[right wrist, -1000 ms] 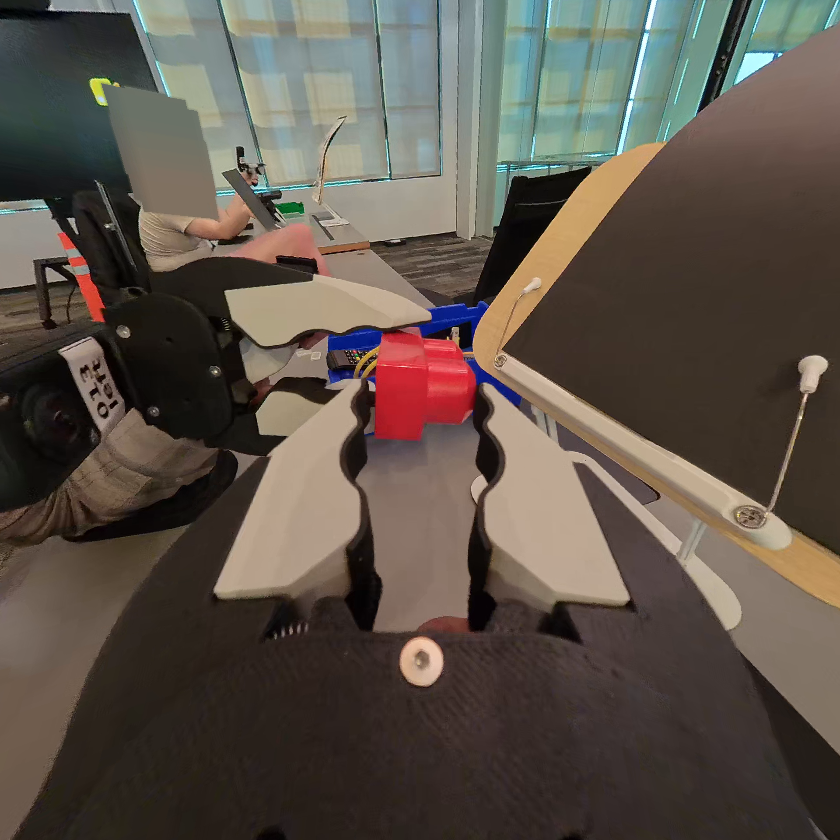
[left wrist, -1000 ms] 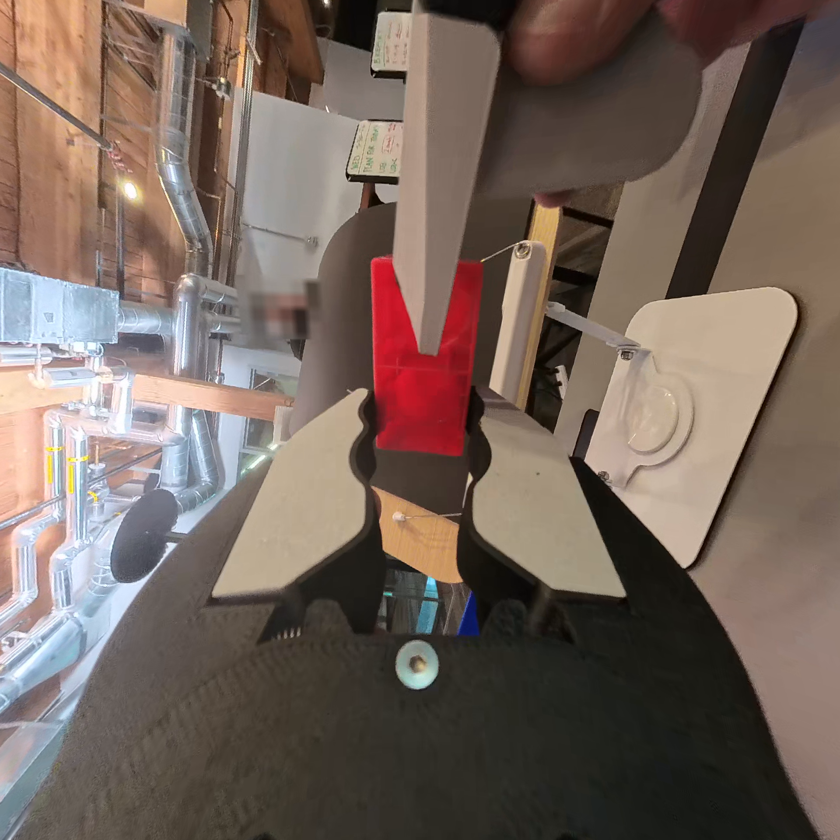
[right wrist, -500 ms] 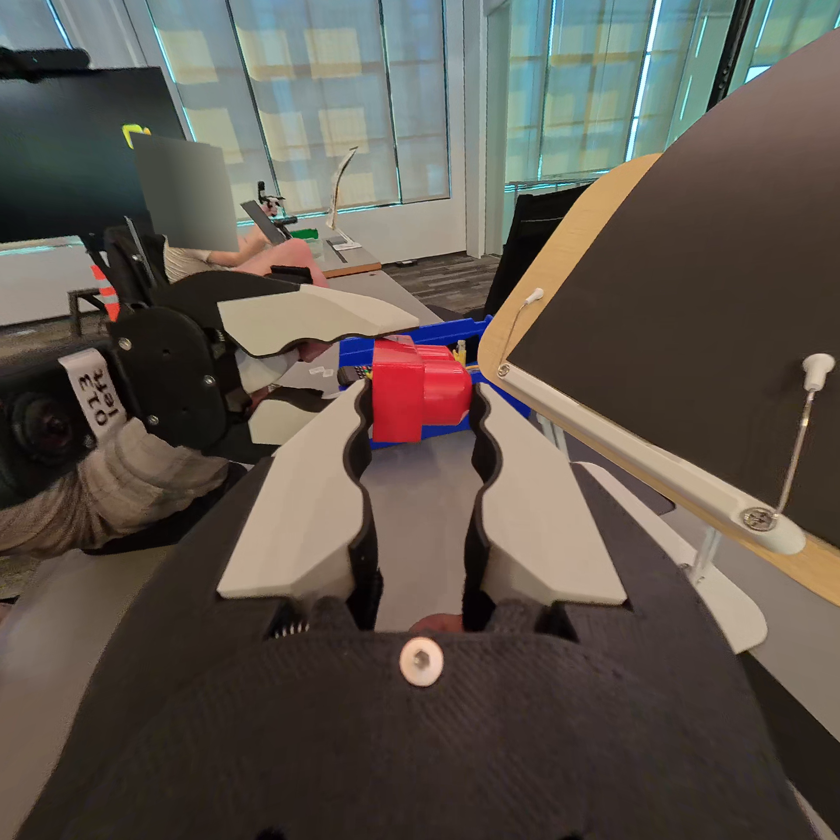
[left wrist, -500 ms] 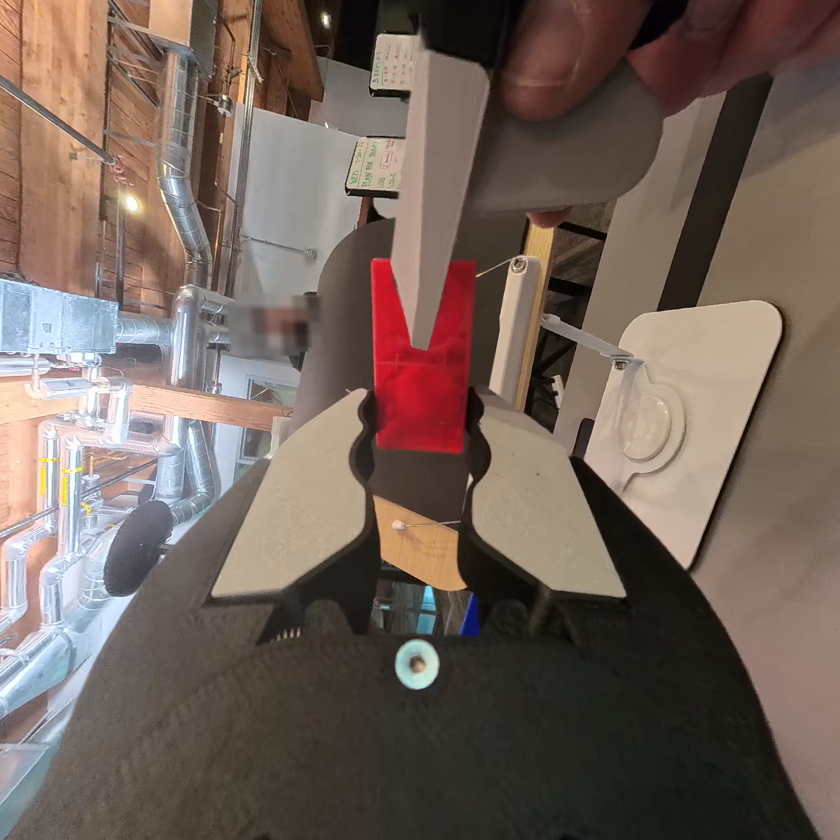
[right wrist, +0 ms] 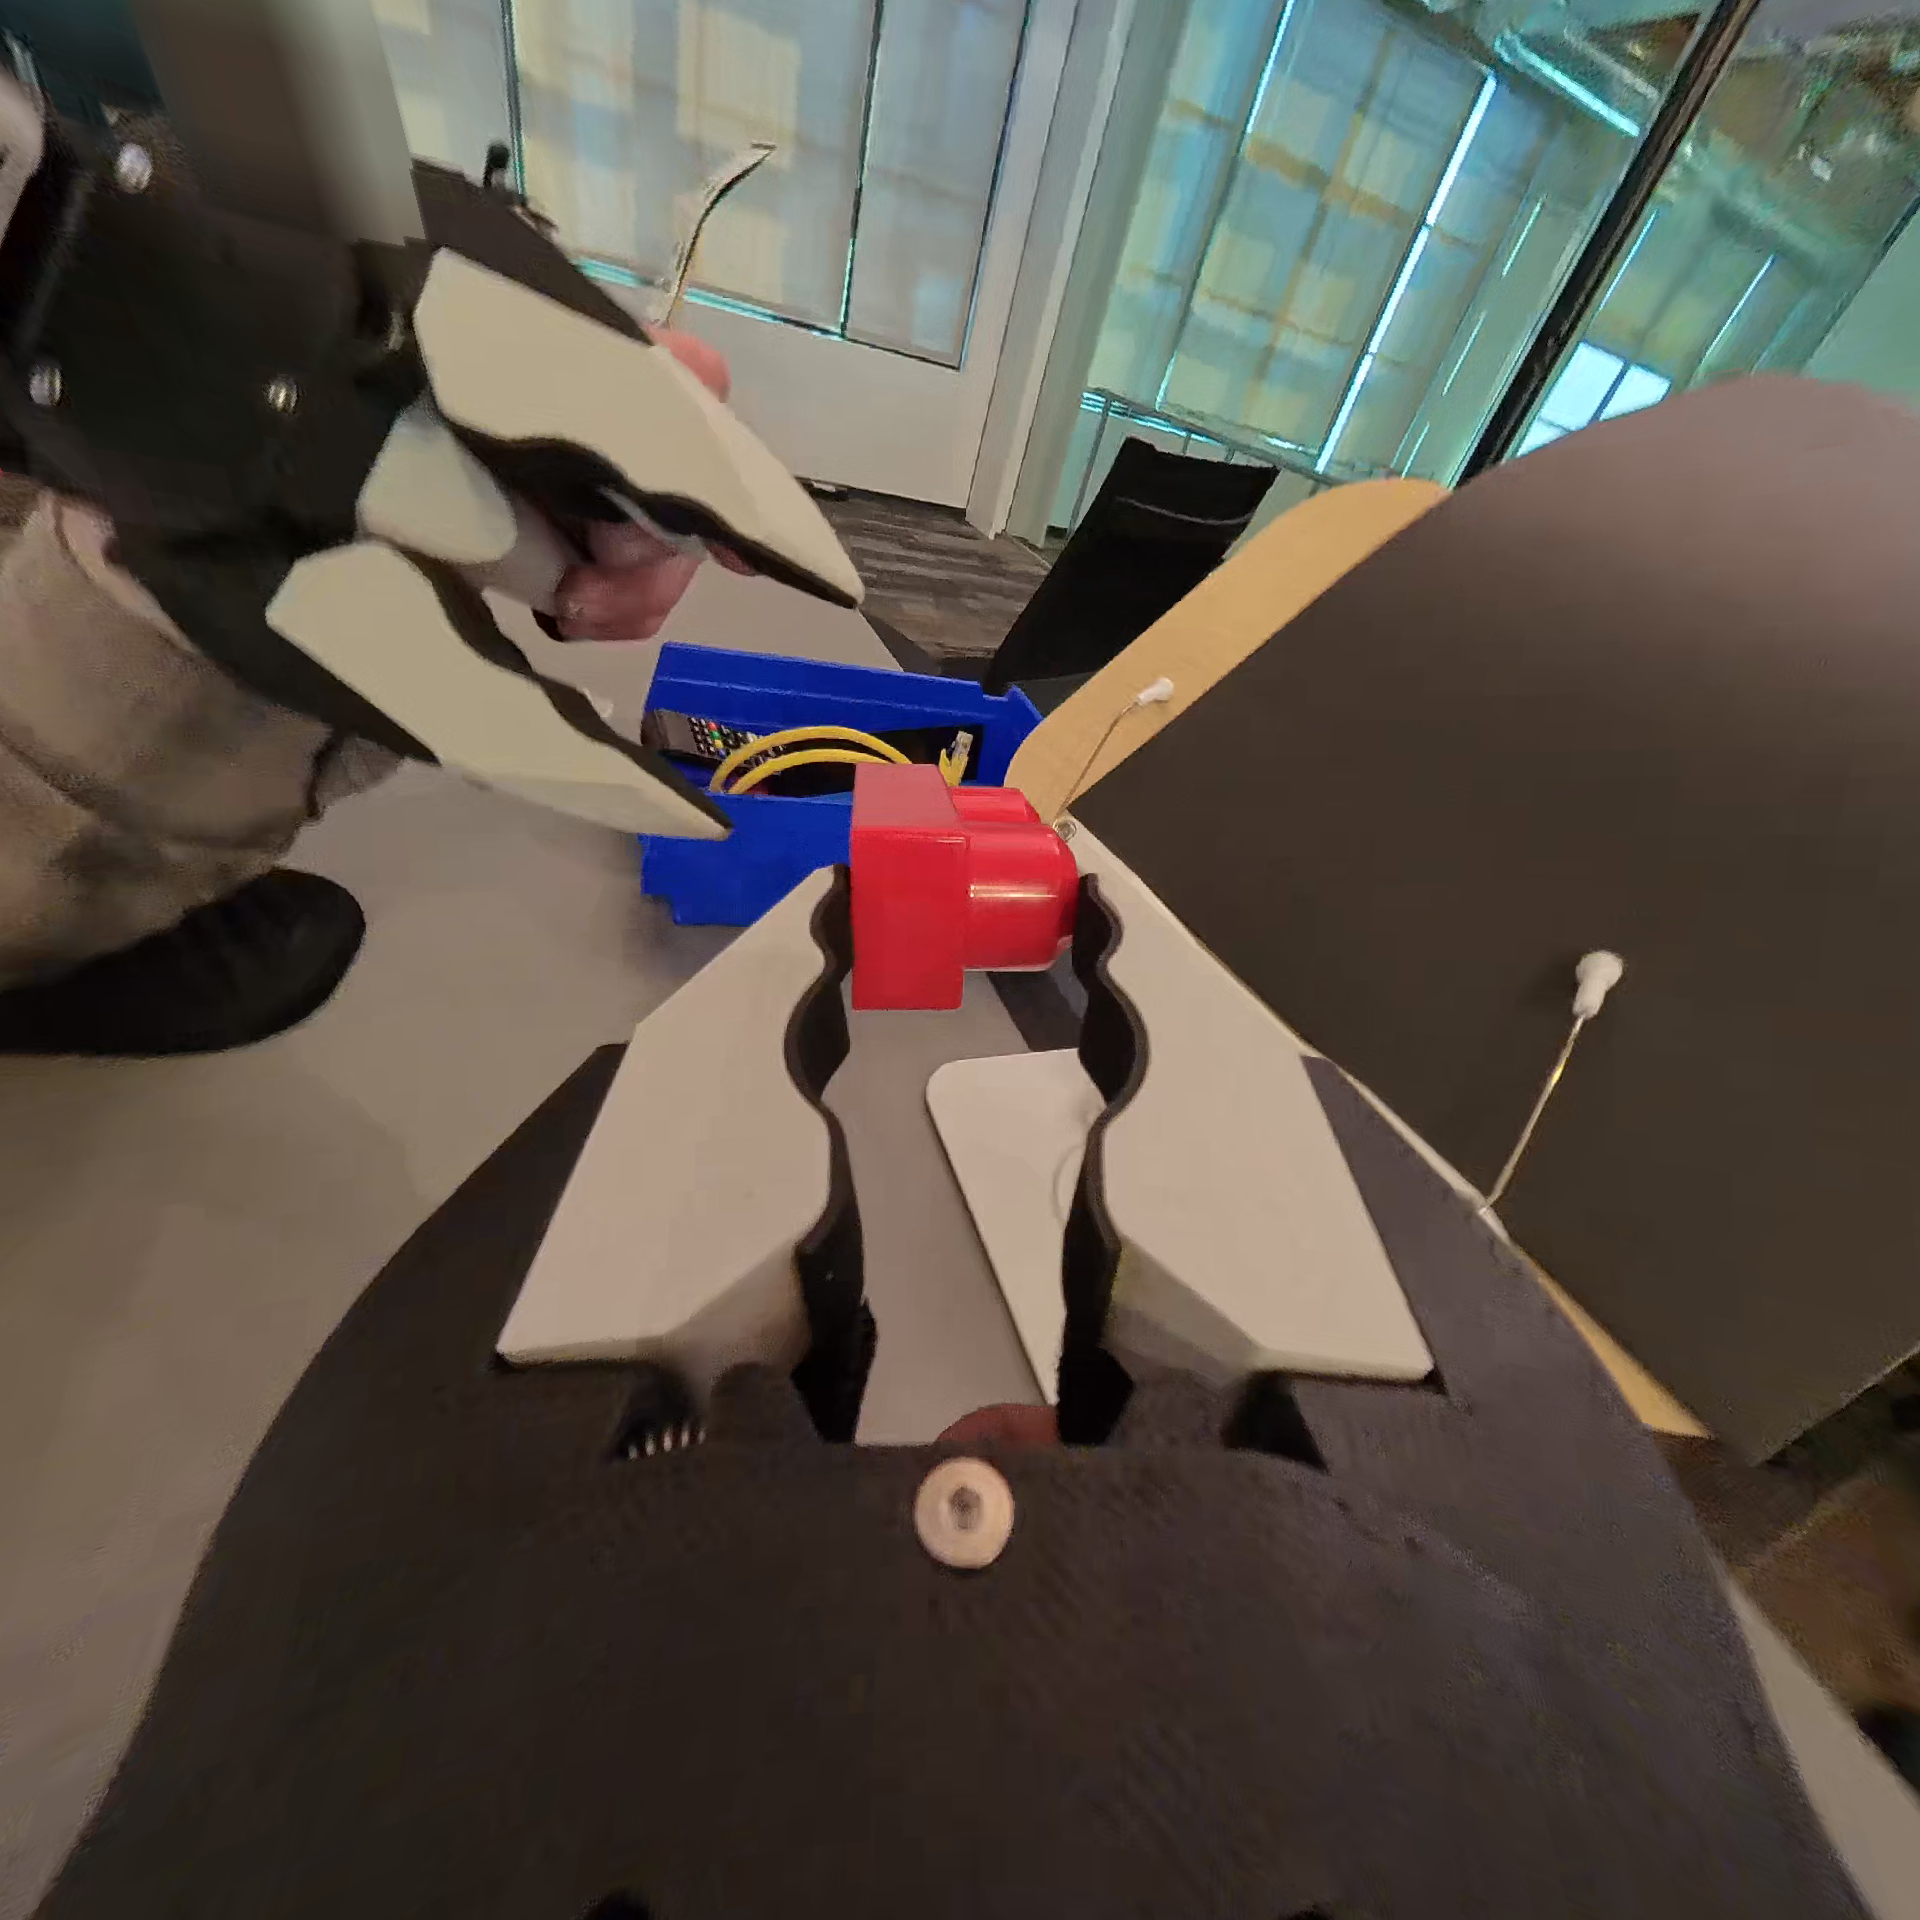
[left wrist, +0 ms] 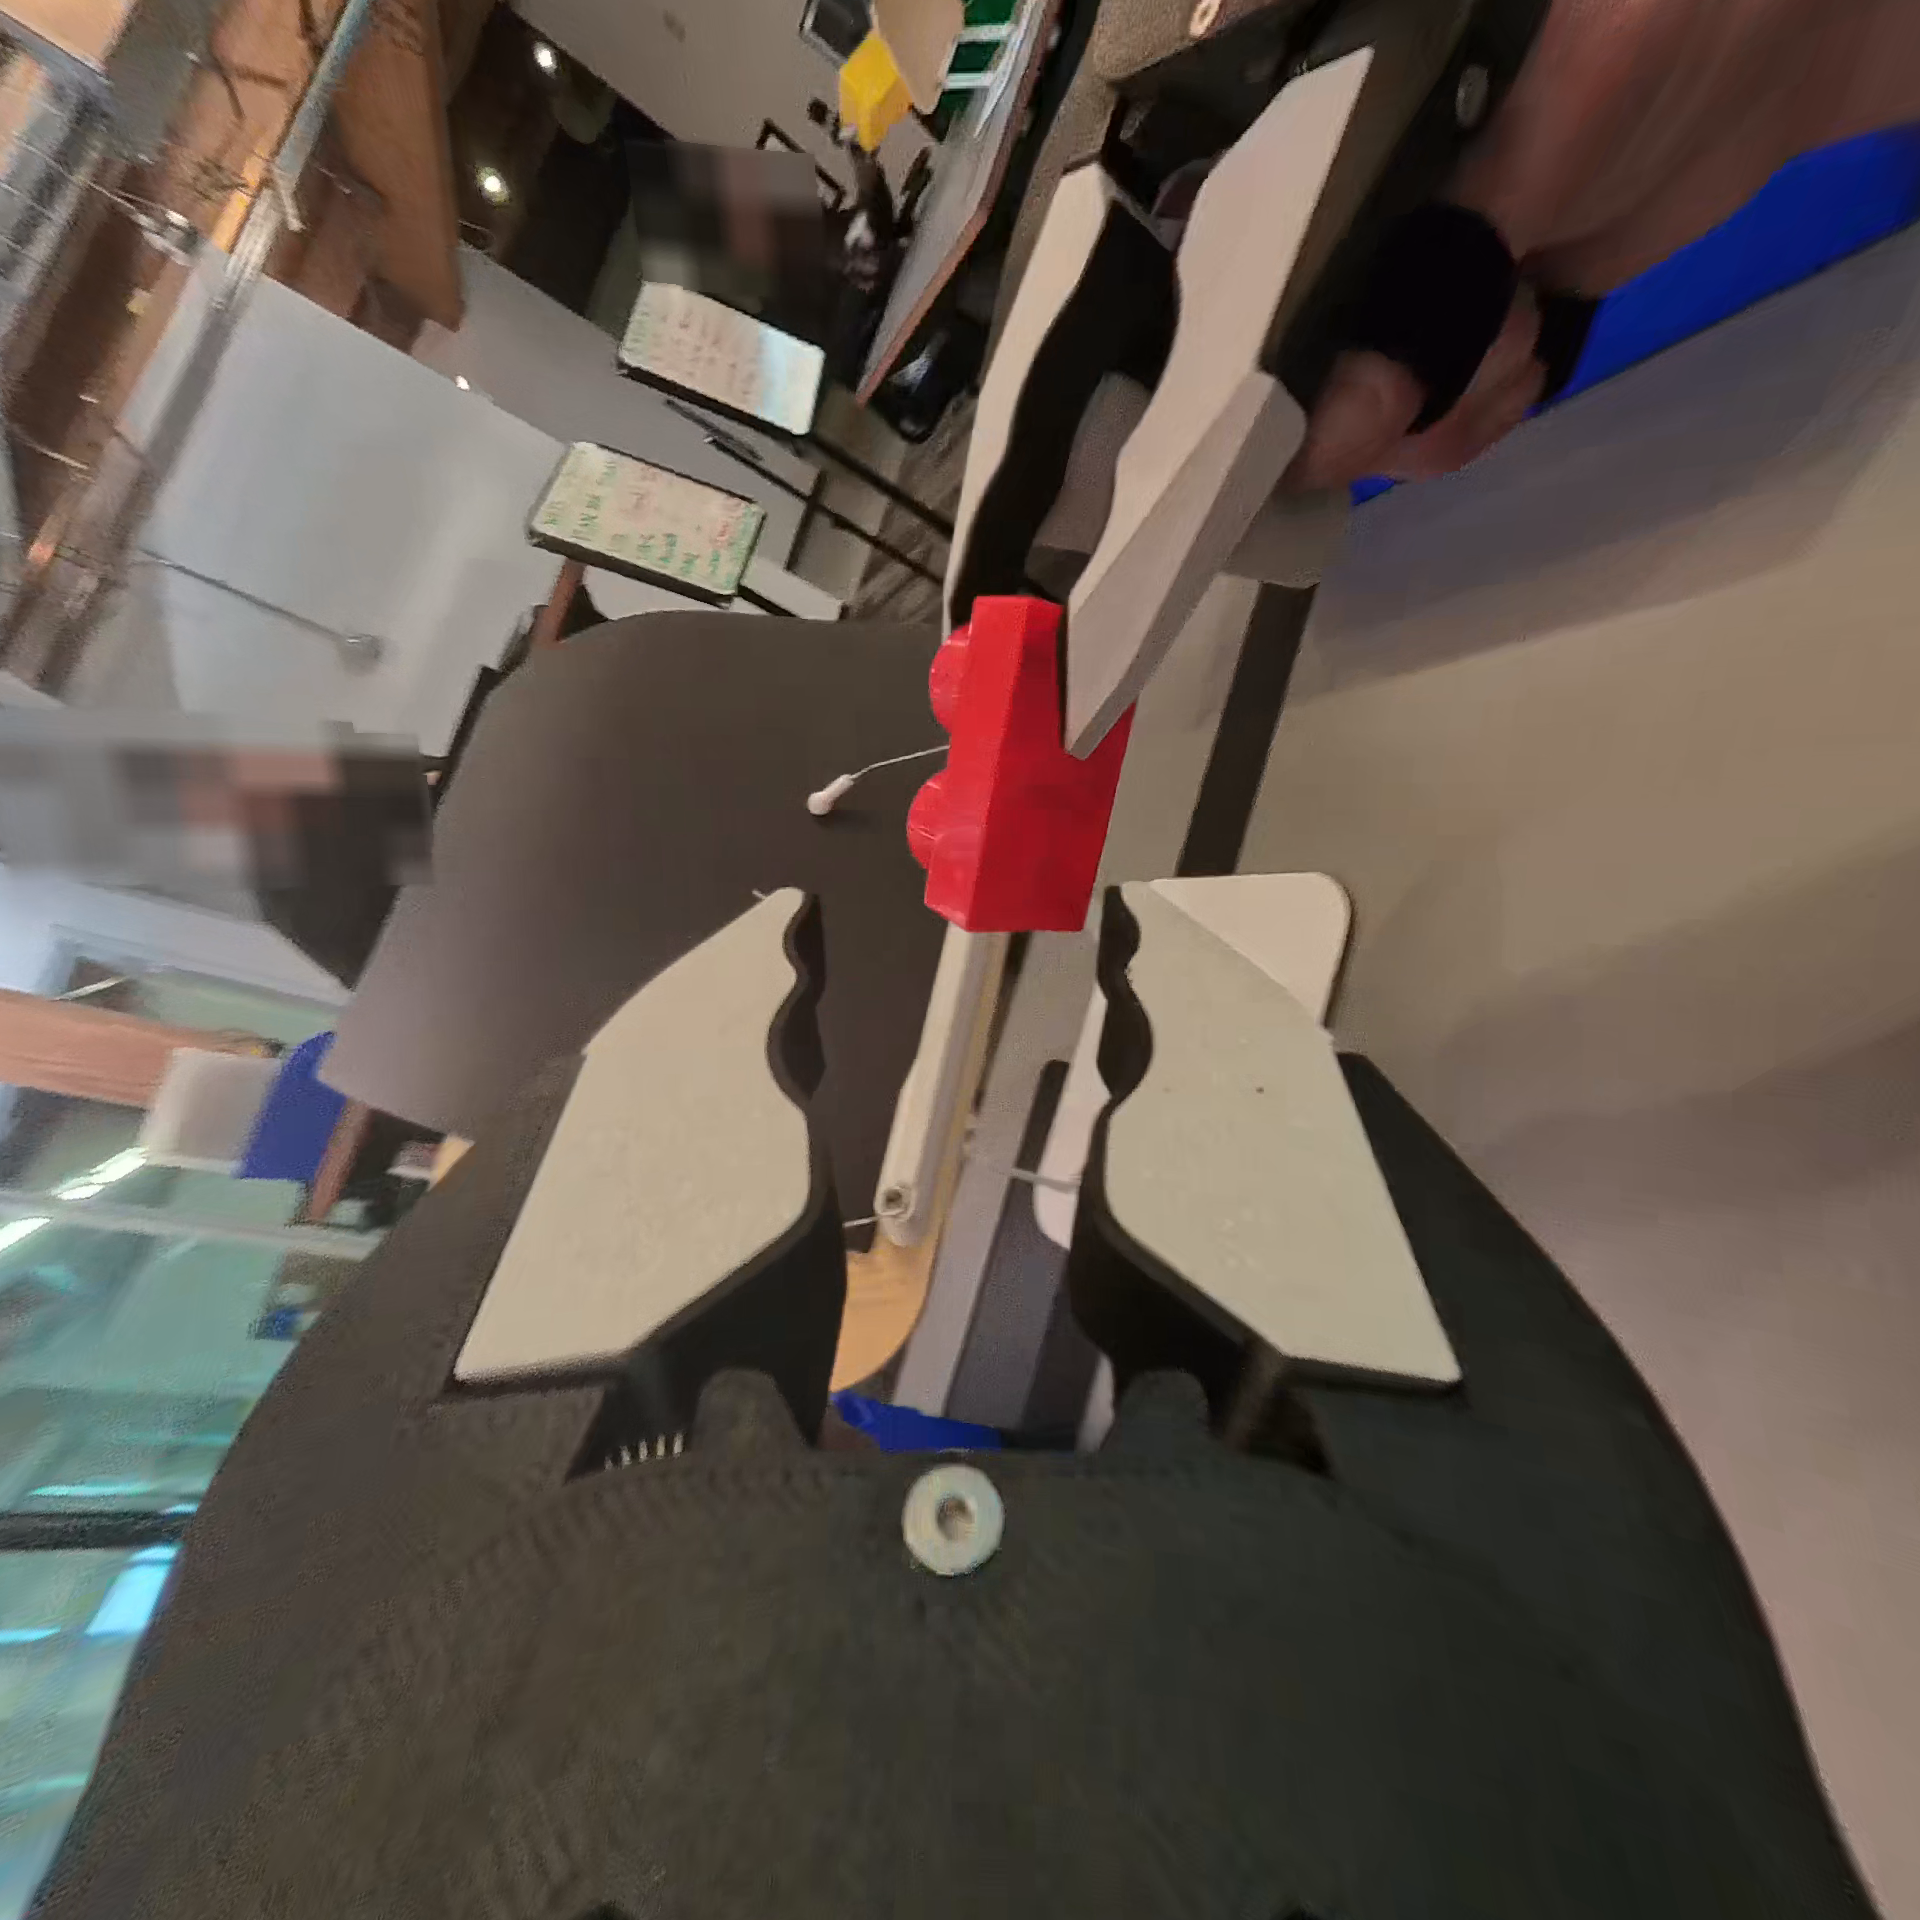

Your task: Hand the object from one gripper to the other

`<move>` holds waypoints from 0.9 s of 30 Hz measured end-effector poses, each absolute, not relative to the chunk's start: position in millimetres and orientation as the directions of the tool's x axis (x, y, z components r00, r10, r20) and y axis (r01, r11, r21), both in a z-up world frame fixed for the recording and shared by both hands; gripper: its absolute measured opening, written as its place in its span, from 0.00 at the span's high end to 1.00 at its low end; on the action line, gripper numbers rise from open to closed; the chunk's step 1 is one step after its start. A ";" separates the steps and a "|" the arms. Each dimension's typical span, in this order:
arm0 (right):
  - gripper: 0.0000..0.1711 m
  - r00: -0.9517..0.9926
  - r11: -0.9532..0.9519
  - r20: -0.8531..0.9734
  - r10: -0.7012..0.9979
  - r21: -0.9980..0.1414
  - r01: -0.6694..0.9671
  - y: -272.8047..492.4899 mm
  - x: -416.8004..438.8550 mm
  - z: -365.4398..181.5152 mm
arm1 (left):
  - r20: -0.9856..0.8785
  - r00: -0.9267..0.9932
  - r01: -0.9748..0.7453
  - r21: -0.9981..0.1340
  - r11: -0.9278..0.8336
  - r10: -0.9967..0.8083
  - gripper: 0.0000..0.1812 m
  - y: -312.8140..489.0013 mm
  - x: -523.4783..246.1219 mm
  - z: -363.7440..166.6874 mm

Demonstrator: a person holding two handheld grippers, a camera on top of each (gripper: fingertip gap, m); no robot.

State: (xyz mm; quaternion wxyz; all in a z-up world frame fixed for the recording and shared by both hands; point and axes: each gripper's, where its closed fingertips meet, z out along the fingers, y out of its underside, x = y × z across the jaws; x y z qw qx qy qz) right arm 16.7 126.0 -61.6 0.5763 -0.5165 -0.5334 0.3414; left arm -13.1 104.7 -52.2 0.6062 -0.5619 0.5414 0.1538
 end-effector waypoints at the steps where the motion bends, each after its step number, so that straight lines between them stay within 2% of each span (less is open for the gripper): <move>1: 0.76 0.183 0.291 0.324 0.928 -0.939 0.185 120.6 15.5 -62.0 | -0.803 0.370 -0.780 -0.542 0.314 -0.467 0.72 100.8 -14.5 -53.6; 6: 0.76 0.085 0.471 0.527 0.846 -0.812 0.344 96.4 5.9 -73.0 | -0.672 0.353 -0.726 -0.636 0.263 -0.651 0.69 84.3 -19.5 -66.0; 13: 0.76 -0.044 0.613 0.671 0.740 -0.645 0.457 74.2 -8.2 -87.8 | -0.664 0.247 -0.777 -0.571 0.266 -0.706 0.70 81.3 -21.0 -91.8; 18: 0.76 -0.057 0.634 0.691 0.721 -0.624 0.457 69.1 -9.7 -84.9 | -0.693 0.204 -0.803 -0.522 0.286 -0.691 0.71 85.3 -16.7 -101.6; 21: 0.76 -0.058 0.641 0.696 0.715 -0.621 0.451 66.8 -9.6 -82.3 | -0.717 0.191 -0.814 -0.497 0.300 -0.670 0.77 89.8 -14.0 -104.4; 27: 0.76 -0.042 0.650 0.721 0.691 -0.596 0.471 70.1 -7.8 -80.0 | -0.746 0.189 -0.814 -0.483 0.322 -0.639 0.77 94.0 -11.3 -101.7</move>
